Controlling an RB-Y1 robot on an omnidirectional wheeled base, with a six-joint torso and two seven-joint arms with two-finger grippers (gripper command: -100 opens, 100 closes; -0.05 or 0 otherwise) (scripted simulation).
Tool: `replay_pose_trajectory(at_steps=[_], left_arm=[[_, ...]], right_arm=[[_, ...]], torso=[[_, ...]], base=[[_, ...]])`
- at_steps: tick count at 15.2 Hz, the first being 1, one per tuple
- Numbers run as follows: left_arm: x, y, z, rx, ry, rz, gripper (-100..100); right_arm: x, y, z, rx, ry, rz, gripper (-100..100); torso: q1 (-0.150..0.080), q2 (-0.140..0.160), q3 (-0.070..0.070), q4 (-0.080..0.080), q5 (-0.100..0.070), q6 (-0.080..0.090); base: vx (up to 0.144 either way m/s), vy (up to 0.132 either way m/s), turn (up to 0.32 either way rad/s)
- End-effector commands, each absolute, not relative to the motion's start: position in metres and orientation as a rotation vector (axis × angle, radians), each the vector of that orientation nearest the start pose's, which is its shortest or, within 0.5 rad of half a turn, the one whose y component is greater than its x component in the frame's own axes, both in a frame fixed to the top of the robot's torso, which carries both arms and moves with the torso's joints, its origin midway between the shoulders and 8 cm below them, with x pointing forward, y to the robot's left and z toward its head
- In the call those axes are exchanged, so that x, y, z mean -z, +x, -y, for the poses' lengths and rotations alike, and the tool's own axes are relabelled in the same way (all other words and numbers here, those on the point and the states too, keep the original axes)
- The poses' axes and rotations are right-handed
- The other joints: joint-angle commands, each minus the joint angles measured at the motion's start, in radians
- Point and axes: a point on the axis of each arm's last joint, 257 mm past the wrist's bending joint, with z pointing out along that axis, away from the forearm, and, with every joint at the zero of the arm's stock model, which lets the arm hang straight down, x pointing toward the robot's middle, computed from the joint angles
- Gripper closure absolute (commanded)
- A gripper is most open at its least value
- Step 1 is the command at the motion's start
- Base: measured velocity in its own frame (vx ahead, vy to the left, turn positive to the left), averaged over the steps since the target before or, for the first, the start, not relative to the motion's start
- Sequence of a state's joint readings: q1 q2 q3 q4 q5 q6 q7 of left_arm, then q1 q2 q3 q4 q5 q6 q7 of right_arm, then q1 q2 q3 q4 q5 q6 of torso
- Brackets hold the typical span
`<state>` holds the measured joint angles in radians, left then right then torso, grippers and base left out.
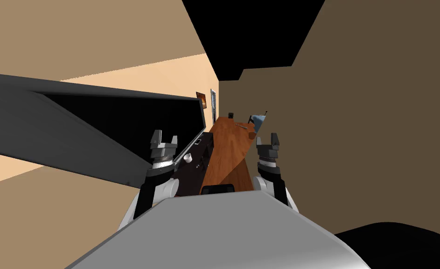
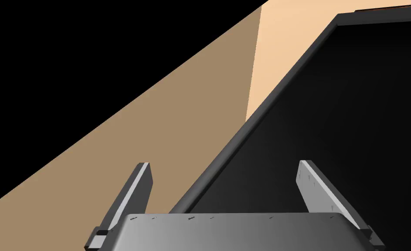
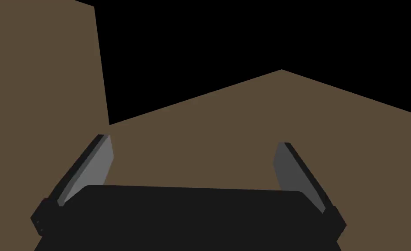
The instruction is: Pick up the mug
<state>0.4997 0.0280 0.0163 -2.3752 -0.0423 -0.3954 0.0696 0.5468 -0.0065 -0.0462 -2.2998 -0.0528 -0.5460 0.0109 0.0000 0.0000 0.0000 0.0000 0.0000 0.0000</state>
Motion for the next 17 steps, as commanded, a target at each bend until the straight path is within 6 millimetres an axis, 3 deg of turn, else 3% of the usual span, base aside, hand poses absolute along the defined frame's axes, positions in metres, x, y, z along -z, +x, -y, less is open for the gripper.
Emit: replay_pose_trajectory(at_steps=[1,10,16,17], left_arm=[[-0.037,0.349,-0.274,1.307,-0.648,-0.702,-100],[0.011,0.379,-0.284,1.229,-0.729,-0.879,-100],[0.057,0.399,-0.3,1.145,-0.819,-1.013,-100],[0.072,0.404,-0.306,1.115,-0.845,-1.054,-100]], right_arm=[[-0.028,0.324,0.302,-1.267,0.654,-0.569,0],[-0.028,0.324,0.302,-1.267,0.654,-0.569,0],[-0.028,0.324,0.302,-1.267,0.654,-0.569,0],[-0.028,0.324,0.302,-1.267,0.654,-0.569,0]], torso=[[0.0,0.0,0.0,0.0,0.0,0.0],[0.0,-0.003,-0.002,-0.001,0.0,0.0],[0.0,-0.003,-0.002,-0.001,0.0,0.0],[0.0,-0.003,-0.002,-0.001,0.0,0.0]], base=[[0.009,-0.001,-0.009],[0.029,-0.003,-0.016],[0.035,-0.005,-0.018],[0.036,-0.008,-0.022]])
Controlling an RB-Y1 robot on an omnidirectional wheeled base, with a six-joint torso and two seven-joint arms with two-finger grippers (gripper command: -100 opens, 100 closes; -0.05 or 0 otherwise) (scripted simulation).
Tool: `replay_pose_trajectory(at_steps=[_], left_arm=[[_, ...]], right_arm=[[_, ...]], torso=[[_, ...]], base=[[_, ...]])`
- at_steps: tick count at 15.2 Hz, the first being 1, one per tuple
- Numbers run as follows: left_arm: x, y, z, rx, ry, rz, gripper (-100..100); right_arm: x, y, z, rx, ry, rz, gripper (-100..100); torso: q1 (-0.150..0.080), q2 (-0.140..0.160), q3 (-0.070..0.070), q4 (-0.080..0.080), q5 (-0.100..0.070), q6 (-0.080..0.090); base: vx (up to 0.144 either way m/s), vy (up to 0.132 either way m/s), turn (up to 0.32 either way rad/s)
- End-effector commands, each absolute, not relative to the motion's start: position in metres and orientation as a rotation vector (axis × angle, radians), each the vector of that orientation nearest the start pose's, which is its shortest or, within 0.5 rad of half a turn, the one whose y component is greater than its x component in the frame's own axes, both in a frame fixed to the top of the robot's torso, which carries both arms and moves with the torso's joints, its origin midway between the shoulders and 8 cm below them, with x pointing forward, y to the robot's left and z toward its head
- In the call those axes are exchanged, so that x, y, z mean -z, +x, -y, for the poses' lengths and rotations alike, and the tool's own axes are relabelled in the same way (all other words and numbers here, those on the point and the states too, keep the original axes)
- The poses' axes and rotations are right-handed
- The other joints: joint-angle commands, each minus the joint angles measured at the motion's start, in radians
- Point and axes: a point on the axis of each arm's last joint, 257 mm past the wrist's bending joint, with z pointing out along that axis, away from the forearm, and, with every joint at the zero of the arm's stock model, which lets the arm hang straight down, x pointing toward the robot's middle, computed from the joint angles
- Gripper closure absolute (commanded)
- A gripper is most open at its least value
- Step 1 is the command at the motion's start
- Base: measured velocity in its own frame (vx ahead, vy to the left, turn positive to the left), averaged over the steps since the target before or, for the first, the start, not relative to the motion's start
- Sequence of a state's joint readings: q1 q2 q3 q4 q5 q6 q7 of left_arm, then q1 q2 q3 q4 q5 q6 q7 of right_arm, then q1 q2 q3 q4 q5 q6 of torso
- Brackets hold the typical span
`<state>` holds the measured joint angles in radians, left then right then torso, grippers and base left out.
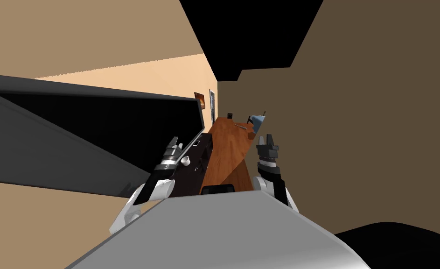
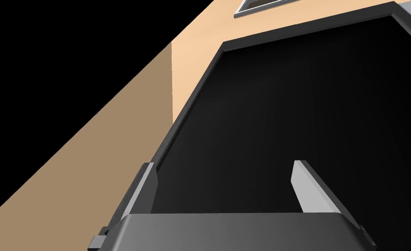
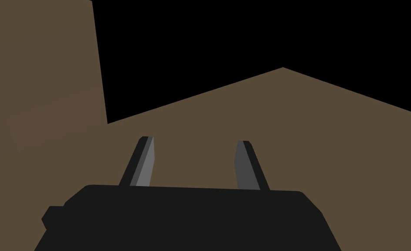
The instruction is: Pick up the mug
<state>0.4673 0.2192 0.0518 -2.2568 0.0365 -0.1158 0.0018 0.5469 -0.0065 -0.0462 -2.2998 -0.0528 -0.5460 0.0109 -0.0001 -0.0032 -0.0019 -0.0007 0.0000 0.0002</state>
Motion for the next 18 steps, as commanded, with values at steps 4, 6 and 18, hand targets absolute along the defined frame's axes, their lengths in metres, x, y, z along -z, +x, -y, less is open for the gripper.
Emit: replay_pose_trajectory(at_steps=[4,6,18], left_arm=[[0.109,0.414,-0.321,1.041,-0.918,-1.151,-100],[0.127,0.417,-0.329,1.002,-0.952,-1.197,-100],[0.217,0.418,-0.371,0.799,-1.138,-1.417,-100]], right_arm=[[-0.028,0.324,0.302,-1.267,0.654,-0.569,0],[-0.028,0.324,0.302,-1.267,0.654,-0.569,0],[-0.028,0.324,0.302,-1.267,0.654,-0.569,0]], torso=[[0.0,0.0,0.0,0.0,0.0,0.0],[0.0,0.0,0.0,0.0,0.0,0.0],[0.0,0.0,0.0,0.0,0.0,0.0]], base=[[0.045,-0.006,-0.022],[0.046,-0.003,-0.023],[0.035,-0.005,-0.018]])
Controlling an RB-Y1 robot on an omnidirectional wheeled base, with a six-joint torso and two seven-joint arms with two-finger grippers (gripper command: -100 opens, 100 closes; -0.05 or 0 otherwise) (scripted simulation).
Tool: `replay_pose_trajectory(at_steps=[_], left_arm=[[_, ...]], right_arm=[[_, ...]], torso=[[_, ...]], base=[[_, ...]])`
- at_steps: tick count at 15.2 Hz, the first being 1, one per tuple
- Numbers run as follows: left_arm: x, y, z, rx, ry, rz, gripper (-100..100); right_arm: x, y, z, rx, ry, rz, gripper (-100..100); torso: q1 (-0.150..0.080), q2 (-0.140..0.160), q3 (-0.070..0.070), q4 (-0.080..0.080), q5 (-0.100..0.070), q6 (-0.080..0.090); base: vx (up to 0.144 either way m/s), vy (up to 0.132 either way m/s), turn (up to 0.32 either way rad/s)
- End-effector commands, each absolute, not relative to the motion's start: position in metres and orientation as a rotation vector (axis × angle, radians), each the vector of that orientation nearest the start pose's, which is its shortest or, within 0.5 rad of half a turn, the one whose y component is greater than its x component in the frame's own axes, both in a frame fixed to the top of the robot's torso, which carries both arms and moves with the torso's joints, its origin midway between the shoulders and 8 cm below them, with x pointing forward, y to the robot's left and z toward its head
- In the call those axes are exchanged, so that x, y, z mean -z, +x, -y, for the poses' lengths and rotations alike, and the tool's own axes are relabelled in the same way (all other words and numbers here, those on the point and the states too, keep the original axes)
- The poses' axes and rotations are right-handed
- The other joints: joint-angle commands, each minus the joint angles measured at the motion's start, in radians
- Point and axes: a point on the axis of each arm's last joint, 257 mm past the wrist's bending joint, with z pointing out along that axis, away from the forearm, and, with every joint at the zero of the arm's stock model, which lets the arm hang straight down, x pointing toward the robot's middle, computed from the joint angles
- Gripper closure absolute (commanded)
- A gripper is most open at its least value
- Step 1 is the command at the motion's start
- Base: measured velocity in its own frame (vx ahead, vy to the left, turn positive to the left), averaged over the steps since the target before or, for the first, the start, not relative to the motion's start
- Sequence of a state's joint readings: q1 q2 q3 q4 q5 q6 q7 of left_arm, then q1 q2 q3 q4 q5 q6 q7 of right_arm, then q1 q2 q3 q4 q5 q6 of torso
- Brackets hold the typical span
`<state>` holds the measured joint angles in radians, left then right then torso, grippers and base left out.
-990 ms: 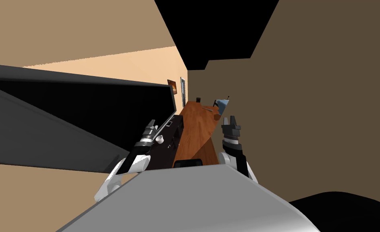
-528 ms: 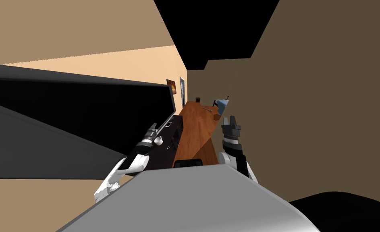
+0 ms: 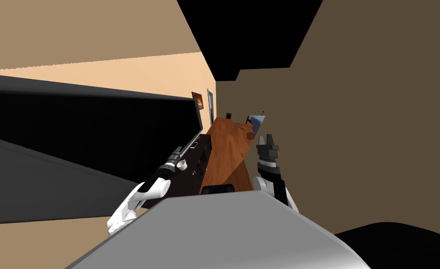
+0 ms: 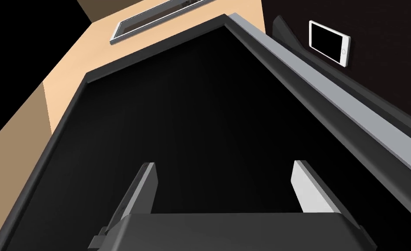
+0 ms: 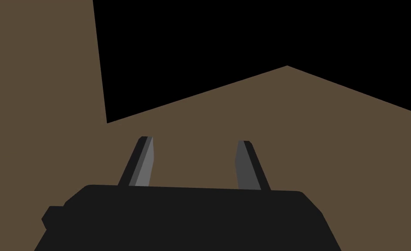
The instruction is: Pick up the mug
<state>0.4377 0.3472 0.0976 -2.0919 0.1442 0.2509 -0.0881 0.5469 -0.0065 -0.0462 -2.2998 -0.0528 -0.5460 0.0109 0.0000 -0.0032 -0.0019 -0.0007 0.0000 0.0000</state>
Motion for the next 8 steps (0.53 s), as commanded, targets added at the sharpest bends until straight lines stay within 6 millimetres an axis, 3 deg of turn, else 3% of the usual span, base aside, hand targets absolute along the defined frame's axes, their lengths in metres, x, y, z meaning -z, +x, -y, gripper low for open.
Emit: replay_pose_trajectory(at_steps=[1,8], left_arm=[[0.231,0.416,-0.38,0.763,-1.161,-1.45,-100],[0.276,0.404,-0.402,0.645,-1.262,-1.561,-100]], right_arm=[[-0.028,0.324,0.302,-1.267,0.654,-0.569,0],[-0.028,0.324,0.302,-1.267,0.654,-0.569,0]], torso=[[0.0,0.0,0.0,0.0,0.0,0.0],[-0.001,0.0,0.0,0.0,0.0,0.0]], base=[[0.056,-0.007,-0.028],[0.039,-0.008,-0.018]])
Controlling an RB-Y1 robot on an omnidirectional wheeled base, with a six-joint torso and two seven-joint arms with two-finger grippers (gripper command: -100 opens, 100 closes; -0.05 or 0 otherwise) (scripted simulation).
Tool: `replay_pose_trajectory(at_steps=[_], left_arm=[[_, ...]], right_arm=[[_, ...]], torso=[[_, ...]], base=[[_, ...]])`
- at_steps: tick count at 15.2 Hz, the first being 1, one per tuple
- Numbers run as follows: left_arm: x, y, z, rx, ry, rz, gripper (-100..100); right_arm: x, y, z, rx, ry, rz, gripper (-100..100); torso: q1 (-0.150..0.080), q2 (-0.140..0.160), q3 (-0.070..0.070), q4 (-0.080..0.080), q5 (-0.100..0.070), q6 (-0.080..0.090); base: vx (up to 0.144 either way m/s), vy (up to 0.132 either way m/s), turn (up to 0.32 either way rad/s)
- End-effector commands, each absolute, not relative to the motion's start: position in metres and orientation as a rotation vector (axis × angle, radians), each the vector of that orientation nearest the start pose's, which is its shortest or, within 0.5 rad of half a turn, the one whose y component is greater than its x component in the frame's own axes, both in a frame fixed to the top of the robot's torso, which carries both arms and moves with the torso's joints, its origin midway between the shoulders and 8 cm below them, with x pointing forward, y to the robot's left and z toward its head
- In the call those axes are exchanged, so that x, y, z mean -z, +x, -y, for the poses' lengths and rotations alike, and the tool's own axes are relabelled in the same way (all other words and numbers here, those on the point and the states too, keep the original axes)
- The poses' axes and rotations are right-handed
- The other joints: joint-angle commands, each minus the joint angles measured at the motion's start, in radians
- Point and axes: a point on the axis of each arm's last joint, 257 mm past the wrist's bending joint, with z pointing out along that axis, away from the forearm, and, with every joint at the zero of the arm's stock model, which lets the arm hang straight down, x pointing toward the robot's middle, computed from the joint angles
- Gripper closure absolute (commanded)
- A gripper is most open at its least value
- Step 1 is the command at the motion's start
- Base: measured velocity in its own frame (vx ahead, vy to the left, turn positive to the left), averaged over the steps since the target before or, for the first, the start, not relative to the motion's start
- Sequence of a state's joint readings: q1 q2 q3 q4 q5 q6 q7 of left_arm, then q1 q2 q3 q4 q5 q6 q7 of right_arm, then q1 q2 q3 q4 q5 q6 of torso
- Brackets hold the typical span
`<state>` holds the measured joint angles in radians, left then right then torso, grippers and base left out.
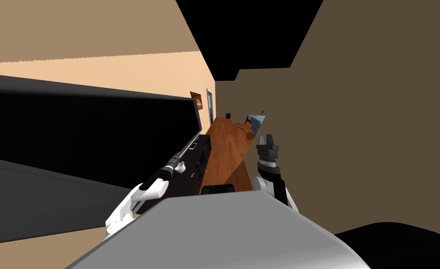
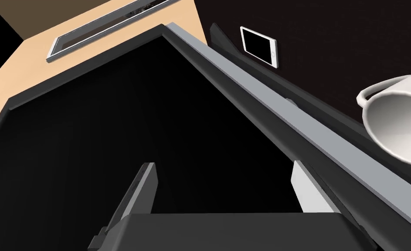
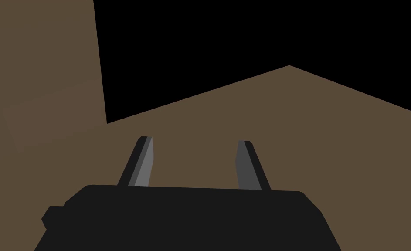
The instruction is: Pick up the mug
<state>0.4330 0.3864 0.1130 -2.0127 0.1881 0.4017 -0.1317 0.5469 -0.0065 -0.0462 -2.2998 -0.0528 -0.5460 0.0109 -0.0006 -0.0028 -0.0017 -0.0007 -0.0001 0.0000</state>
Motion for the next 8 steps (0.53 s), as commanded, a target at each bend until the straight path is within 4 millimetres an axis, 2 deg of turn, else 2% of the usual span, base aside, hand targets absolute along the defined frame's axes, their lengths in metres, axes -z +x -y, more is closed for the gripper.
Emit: replay_pose_trajectory(at_steps=[1,2,4,5,7,8], left_arm=[[0.278,0.403,-0.403,0.638,-1.27,-1.568,-100],[0.292,0.398,-0.412,0.601,-1.294,-1.599,-100],[0.298,0.395,-0.414,0.583,-1.314,-1.616,-100],[0.311,0.389,-0.423,0.544,-1.34,-1.648,-100],[0.316,0.386,-0.424,0.528,-1.357,-1.663,-100],[0.33,0.378,-0.434,0.483,-1.39,-1.7,-100]], right_arm=[[-0.028,0.324,0.302,-1.267,0.654,-0.569,0],[-0.028,0.324,0.302,-1.267,0.654,-0.569,0],[-0.028,0.324,0.302,-1.267,0.654,-0.569,0],[-0.028,0.324,0.302,-1.267,0.654,-0.569,0],[-0.028,0.324,0.302,-1.267,0.654,-0.569,0],[-0.028,0.324,0.302,-1.267,0.654,-0.569,0]], torso=[[0.0,0.0,0.0,0.0,0.0,0.0],[0.0,0.0,0.0,0.0,0.0,0.0],[0.0,0.0,0.0,0.0,0.0,0.0],[0.0,0.0,0.0,0.0,0.0,0.0],[0.001,0.0,0.0,0.0,0.0,0.0],[0.001,0.0,0.0,0.0,0.0,0.0]], base=[[0.027,-0.004,-0.006],[0.038,-0.006,-0.024],[0.038,-0.004,-0.014],[0.036,0.0,-0.017],[0.037,-0.001,-0.016],[0.039,-0.001,-0.029]])
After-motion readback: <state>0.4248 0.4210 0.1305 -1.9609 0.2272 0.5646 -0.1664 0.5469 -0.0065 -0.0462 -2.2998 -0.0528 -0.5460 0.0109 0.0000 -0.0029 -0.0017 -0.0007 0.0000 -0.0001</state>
